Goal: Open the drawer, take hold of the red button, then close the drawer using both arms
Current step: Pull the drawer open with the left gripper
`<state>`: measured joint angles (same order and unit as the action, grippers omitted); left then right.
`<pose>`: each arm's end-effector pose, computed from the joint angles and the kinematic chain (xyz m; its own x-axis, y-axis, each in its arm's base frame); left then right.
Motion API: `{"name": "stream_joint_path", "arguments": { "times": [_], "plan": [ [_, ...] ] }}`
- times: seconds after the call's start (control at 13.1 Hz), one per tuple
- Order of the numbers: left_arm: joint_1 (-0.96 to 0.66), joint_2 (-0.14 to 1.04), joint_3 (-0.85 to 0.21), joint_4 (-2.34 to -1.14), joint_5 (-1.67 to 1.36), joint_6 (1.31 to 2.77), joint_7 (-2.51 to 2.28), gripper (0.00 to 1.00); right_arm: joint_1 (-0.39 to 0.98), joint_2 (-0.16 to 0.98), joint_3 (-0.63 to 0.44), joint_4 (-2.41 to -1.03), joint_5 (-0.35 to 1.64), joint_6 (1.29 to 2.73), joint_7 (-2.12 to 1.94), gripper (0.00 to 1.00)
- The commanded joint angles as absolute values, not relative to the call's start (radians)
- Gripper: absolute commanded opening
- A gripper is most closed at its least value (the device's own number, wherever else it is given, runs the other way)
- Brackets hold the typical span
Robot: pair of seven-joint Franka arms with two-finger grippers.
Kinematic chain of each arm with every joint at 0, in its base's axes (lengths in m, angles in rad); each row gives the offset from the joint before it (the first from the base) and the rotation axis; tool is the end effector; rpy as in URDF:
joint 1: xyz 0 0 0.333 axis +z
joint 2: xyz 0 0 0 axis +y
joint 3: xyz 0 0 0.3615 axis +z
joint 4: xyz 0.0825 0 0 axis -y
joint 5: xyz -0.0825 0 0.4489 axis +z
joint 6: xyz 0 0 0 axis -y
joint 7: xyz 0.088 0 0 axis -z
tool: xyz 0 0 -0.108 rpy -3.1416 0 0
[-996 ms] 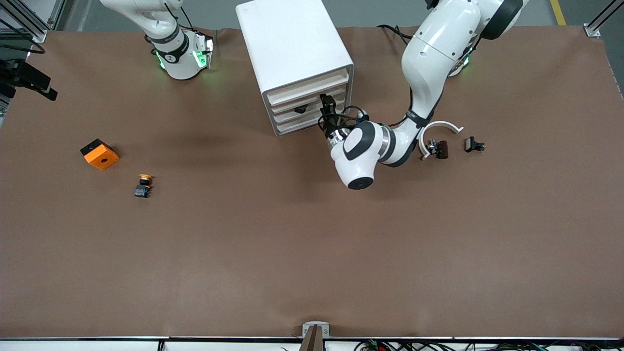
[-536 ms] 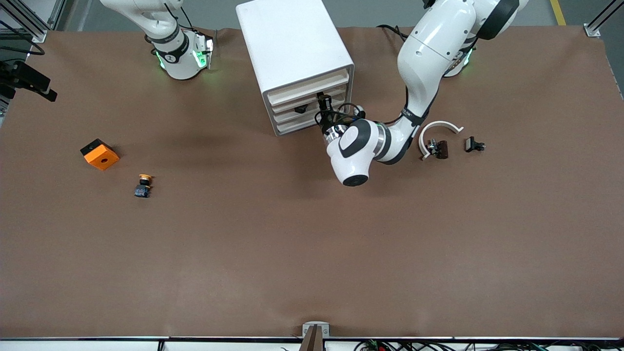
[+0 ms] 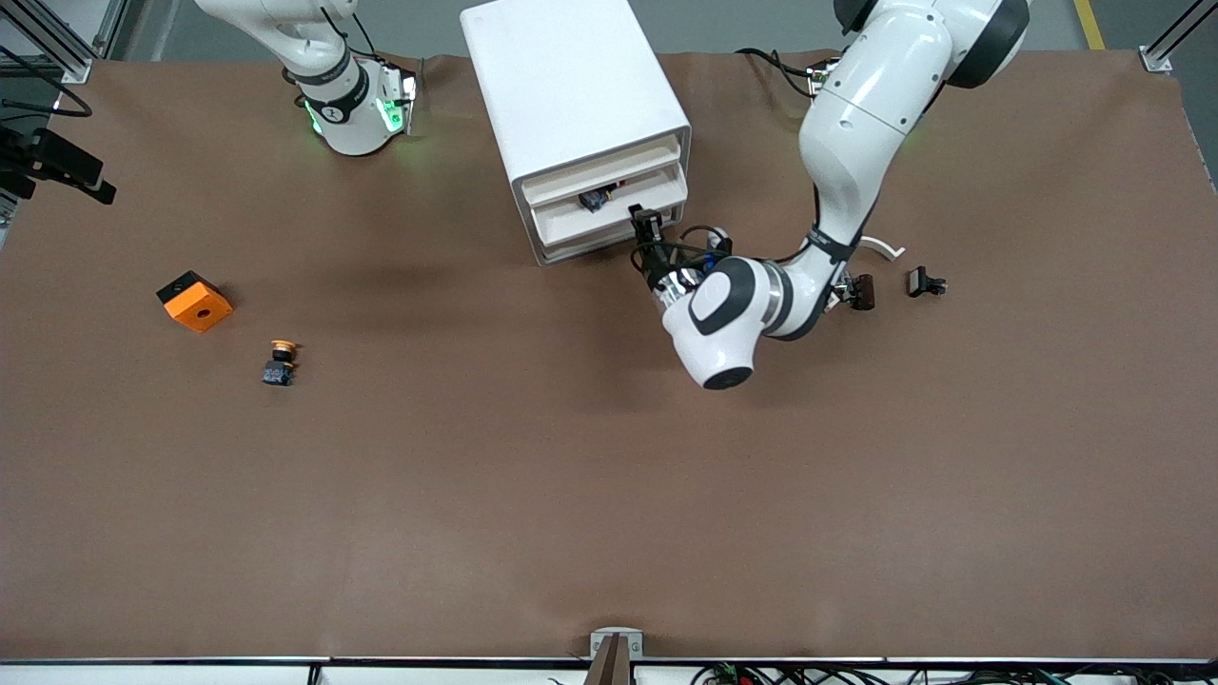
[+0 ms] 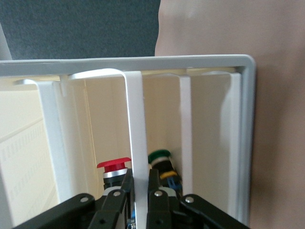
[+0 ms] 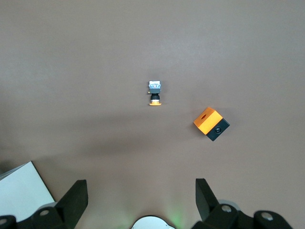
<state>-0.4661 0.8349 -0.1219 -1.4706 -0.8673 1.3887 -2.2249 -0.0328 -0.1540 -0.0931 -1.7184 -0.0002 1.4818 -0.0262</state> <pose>0.5494 -0.4609 0.1829 -0.3743 0.9258 -0.0519 0.2820 0.0604 -0.9575 0.5485 -0.0737 0.6730 0.9919 -0.0969 -0.0828 -0.0985 -0.9950 -0.0162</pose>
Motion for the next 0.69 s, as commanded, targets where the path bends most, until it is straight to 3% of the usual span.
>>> {"name": "stream_joint_path", "arguments": {
  "times": [0.0, 0.15, 0.31, 0.38, 0.46, 0.54, 0.61],
  "plan": [
    [-0.433, 0.874, -0.114, -1.402, -0.862, 1.390, -2.200, 0.00, -0.040, -0.037, -0.091, -1.663, 0.014, 1.473, -0.026, 1.00],
    [-0.433, 0.885, -0.080, -1.367, -0.864, 1.390, -2.178, 0.00, -0.032, 0.073, -0.089, -1.628, -0.005, 1.488, -0.028, 1.00],
    [-0.433, 0.893, -0.068, -1.355, -0.864, 1.397, -2.152, 0.00, -0.028, 0.092, -0.087, -1.608, -0.008, 1.493, -0.028, 1.00],
    [-0.431, 0.893, -0.058, -1.353, -0.864, 1.397, -2.131, 0.12, -0.028, 0.092, -0.087, -1.609, -0.009, 1.488, -0.014, 1.00],
    [-0.428, 0.890, -0.058, -1.353, -0.864, 1.397, -2.111, 0.52, -0.025, 0.092, -0.086, -1.609, -0.006, 1.476, -0.006, 1.00],
    [-0.417, 0.887, -0.055, -1.348, -0.862, 1.397, -2.099, 1.00, -0.011, 0.092, -0.084, -1.611, -0.003, 1.457, 0.042, 1.00],
    [-0.411, 0.885, -0.042, -1.318, -0.861, 1.394, -2.086, 1.00, 0.012, 0.091, -0.083, -1.611, 0.001, 1.445, 0.137, 1.00]
  ]
}}
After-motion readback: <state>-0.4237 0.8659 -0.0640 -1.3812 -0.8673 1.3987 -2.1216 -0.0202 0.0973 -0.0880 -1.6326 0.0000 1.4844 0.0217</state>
